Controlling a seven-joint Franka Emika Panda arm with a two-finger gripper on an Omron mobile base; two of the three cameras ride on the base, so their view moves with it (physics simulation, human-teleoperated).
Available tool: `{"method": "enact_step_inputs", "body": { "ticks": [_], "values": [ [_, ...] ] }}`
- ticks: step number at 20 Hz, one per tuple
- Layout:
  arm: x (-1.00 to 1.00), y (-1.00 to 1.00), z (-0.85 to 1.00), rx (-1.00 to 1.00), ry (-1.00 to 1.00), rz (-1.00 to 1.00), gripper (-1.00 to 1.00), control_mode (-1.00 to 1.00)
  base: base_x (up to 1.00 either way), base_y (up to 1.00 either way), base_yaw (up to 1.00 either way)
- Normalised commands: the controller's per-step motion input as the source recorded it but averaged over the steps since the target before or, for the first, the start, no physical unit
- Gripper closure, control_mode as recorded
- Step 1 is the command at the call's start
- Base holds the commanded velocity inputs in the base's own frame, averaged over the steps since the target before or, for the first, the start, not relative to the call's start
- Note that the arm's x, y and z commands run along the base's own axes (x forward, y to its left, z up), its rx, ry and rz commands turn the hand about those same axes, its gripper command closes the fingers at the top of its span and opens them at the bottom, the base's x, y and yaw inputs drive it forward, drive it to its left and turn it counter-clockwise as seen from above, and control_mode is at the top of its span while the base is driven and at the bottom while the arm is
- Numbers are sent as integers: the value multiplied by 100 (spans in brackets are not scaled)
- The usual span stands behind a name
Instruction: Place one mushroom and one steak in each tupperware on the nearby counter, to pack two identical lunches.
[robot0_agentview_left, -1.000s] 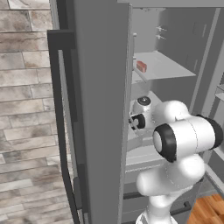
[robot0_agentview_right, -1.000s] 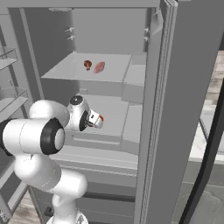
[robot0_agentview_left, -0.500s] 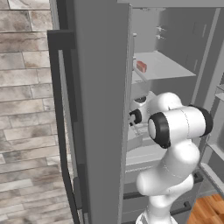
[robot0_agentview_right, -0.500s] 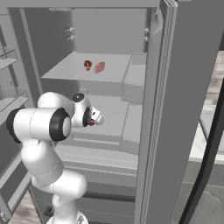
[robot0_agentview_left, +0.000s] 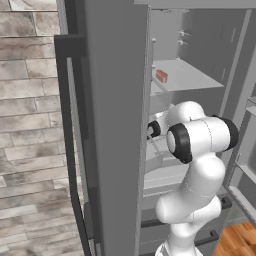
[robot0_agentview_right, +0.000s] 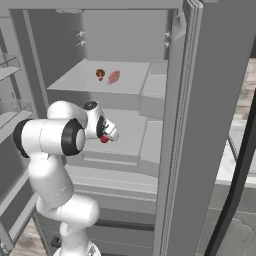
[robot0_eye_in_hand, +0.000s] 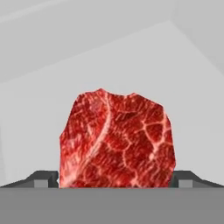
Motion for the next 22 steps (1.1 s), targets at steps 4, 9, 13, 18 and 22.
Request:
{"method": "enact_step_inputs", "body": {
  "ticks": [4,9,13,18,22],
  "values": [
    [0,0,-65,0,3,-5,100,-100,0,0,0],
    [0,-1,-15,0,-3,-1,100,-100,0,0,0],
    [-83,-66,-20,5,-5,-11,100,-100,0,0,0],
    [-100,-96,2,13,-7,-4,100,-100,0,0,0],
    [-100,-65,69,5,-2,0,100,-100,0,0,0]
  ]
}}
